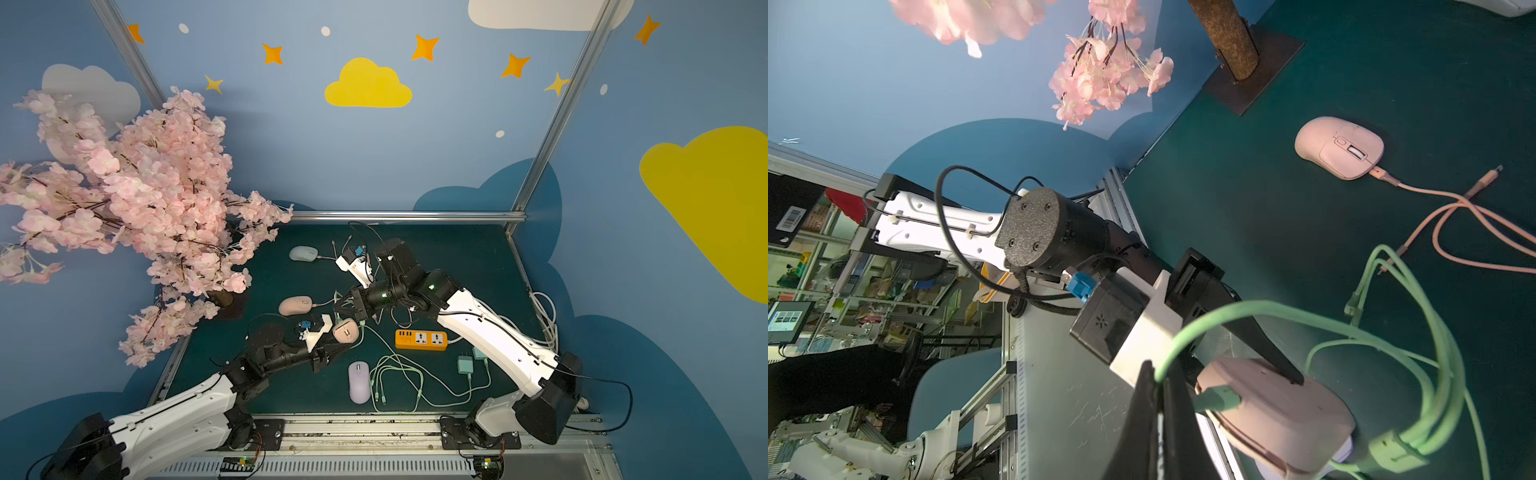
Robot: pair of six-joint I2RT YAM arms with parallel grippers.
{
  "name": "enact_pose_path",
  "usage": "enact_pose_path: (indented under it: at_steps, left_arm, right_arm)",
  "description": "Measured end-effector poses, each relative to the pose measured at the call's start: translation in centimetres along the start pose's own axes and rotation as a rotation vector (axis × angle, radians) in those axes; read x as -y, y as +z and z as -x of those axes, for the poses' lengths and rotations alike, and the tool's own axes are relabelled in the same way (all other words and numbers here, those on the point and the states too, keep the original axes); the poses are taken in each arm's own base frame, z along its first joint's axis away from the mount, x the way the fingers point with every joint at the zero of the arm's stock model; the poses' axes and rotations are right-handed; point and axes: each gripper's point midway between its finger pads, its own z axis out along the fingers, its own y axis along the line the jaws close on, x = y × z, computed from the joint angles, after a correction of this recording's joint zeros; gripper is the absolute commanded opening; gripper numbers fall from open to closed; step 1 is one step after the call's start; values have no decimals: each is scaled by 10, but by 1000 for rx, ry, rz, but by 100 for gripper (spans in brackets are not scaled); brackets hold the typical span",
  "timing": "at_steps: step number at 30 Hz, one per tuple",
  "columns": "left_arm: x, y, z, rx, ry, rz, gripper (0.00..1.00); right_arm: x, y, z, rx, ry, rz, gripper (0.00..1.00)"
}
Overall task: Unplug the wireless mouse
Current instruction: Pick up the mouse from the center of the board.
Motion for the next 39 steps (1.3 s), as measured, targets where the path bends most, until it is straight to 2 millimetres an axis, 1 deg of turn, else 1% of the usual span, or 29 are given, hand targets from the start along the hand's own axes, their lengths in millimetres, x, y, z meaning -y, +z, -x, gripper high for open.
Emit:
enact_pose_path:
  at_steps: [2, 4, 7, 11, 12, 13, 14, 16, 20, 23, 28, 33, 37, 39]
  left_arm:
    - [1, -2, 5, 24, 10, -3, 61]
    - [3, -5, 11, 53, 22, -6, 63]
    - [7, -10, 14, 92, 42, -16, 63]
    - [13, -18, 8, 131, 66, -26, 62]
    - [14, -20, 7, 139, 73, -29, 62]
    - [15, -22, 8, 149, 80, -30, 59]
    - [16, -24, 9, 161, 87, -30, 56]
    - [18, -28, 14, 186, 109, -30, 54]
    - [22, -37, 29, 240, 145, -22, 54]
    - [22, -41, 33, 255, 156, -13, 55]
    - [18, -39, 29, 241, 149, 7, 55]
    - [9, -34, 19, 199, 124, 41, 55]
    - [3, -32, 16, 187, 116, 69, 57]
    - [0, -31, 14, 181, 112, 83, 57]
  right_arm:
    - [-1, 0, 1, 1, 10, 6, 0]
    - [-3, -1, 4, 11, 20, 18, 0]
    - [-7, -3, 11, 34, 41, 54, 0]
    - [-15, -8, 21, 54, 69, 118, 0]
    - [-16, -9, 22, 56, 77, 132, 0]
    - [-18, -9, 23, 56, 83, 147, 0]
    - [-21, -9, 25, 55, 90, 163, 0]
    - [-24, -7, 27, 51, 101, 190, 0]
    - [-24, -2, 28, 37, 131, 221, 0]
    - [-25, 1, 30, 33, 147, 238, 0]
    - [-25, 6, 32, 30, 164, 257, 0]
    - [-26, 12, 32, 19, 174, 262, 0]
    - [-28, 13, 34, 21, 170, 268, 0]
    - [-29, 13, 34, 20, 170, 270, 0]
